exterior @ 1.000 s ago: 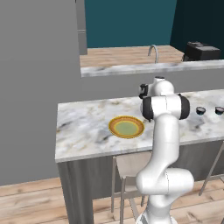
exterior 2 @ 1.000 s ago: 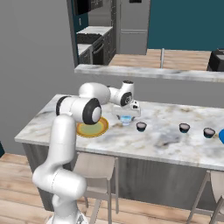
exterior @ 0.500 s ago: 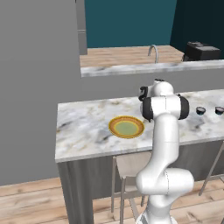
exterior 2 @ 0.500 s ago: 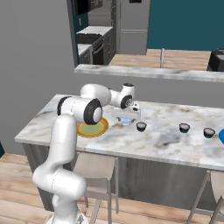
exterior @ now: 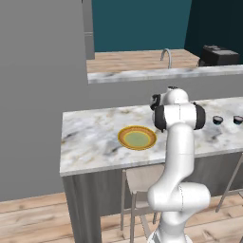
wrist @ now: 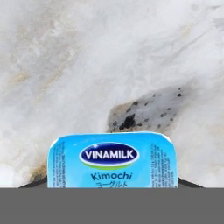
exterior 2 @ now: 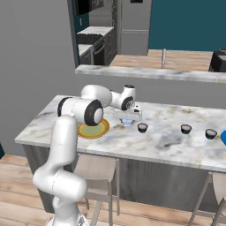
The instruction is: Place two yogurt containers on each plate.
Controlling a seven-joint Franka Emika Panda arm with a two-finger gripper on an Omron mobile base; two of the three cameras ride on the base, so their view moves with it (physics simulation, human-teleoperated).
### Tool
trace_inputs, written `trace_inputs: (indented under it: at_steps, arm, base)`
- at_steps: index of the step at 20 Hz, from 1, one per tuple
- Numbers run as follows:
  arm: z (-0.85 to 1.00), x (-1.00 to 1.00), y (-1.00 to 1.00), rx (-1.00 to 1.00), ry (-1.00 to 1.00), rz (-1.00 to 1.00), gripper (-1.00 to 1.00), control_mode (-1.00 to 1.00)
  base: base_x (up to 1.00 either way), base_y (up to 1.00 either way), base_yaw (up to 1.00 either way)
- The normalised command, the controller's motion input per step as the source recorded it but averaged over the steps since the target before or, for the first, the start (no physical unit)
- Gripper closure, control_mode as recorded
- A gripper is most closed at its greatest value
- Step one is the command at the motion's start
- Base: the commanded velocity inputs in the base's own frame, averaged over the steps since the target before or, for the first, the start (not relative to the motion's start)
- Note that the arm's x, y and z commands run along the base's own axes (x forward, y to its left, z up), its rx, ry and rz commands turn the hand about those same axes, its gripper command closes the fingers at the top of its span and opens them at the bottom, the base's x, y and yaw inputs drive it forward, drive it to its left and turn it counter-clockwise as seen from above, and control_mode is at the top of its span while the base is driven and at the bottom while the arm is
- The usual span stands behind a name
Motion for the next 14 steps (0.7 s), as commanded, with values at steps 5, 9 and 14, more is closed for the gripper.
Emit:
trace_inputs:
  at_steps: [5, 9, 14]
  arm:
    - [0.03, -0.24, 0.05, 0.0, 0.0, 0.0, 1.0, -1.0]
    - [0.08, -0.7, 0.32, 0.0, 0.01, 0.0, 1.0, -1.0]
    - [0.14, -0.91, 0.71, -0.01, 0.0, 0.01, 1.0, -1.0]
  base:
    - [0.0, 0.0, 0.0]
    - [0.0, 0.0, 0.0]
    - [0.0, 0.0, 0.0]
